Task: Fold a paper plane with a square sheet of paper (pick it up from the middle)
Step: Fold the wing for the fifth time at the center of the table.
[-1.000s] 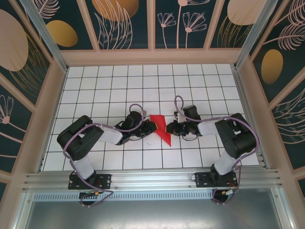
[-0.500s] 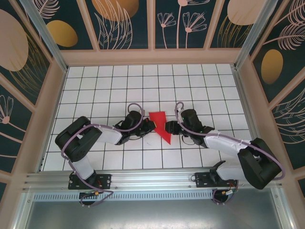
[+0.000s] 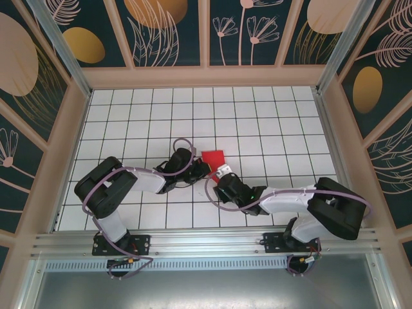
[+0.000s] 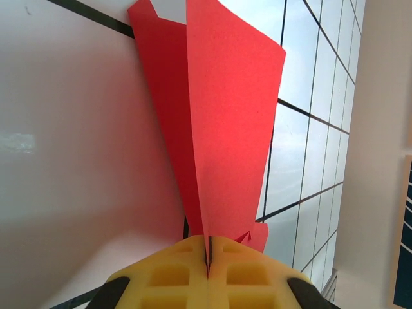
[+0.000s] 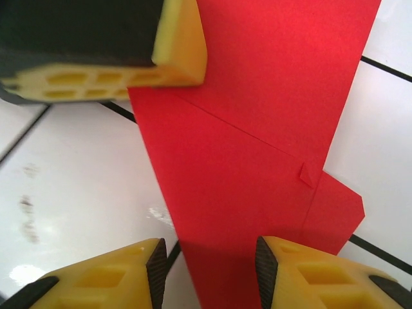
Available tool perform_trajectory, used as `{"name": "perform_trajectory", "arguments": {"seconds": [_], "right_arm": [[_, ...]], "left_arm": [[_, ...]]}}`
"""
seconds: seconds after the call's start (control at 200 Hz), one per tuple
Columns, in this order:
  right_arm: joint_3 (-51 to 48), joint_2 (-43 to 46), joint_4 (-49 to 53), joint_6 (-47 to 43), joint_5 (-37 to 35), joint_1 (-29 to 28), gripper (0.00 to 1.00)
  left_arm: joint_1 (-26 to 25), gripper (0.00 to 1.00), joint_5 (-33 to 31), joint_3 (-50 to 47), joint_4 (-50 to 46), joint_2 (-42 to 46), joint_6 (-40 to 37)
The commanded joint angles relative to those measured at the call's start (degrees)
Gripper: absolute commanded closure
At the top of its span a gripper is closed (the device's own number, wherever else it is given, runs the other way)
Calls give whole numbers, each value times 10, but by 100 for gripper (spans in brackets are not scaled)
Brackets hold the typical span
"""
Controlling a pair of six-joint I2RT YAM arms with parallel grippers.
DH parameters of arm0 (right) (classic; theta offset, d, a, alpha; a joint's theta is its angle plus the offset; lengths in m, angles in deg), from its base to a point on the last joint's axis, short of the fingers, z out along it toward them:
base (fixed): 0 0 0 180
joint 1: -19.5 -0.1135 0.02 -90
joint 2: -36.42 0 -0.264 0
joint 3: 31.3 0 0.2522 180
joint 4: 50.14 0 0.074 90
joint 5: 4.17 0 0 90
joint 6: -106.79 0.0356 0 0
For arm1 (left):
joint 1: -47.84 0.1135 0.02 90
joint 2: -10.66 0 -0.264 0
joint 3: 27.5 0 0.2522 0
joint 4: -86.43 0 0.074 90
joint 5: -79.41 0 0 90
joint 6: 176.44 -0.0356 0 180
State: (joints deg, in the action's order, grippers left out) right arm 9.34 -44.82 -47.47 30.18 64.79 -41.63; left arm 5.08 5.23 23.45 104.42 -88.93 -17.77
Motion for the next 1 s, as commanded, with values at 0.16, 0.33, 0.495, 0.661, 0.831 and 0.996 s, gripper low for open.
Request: {"name": "perform_trajectory", "arguments": {"seconds": [0.16,0.33,0.495,0.661,0.831,0.996], "right_arm": [[59,-76,10,-54,-124,-27,59],[60,-80,11,-53,-129,-32,70],[60,-81,8,-54,-119,-34,79],[62,-86,9,-47,-107,-34,85],[57,-82,1,-31,-89,-29,97],[38,-61,-28,5,-7,4,100]], "left_arm": [[-2,100,-3,17,-21,11,-10],[-2,100,-4,21,-32,11,-16],[-2,100,-5,25,-38,11,-20],[-2,100,-7,31,-51,10,-25],[-1,100,-8,31,-52,10,-25],[-2,80,-34,29,-80,49,-39]]}}
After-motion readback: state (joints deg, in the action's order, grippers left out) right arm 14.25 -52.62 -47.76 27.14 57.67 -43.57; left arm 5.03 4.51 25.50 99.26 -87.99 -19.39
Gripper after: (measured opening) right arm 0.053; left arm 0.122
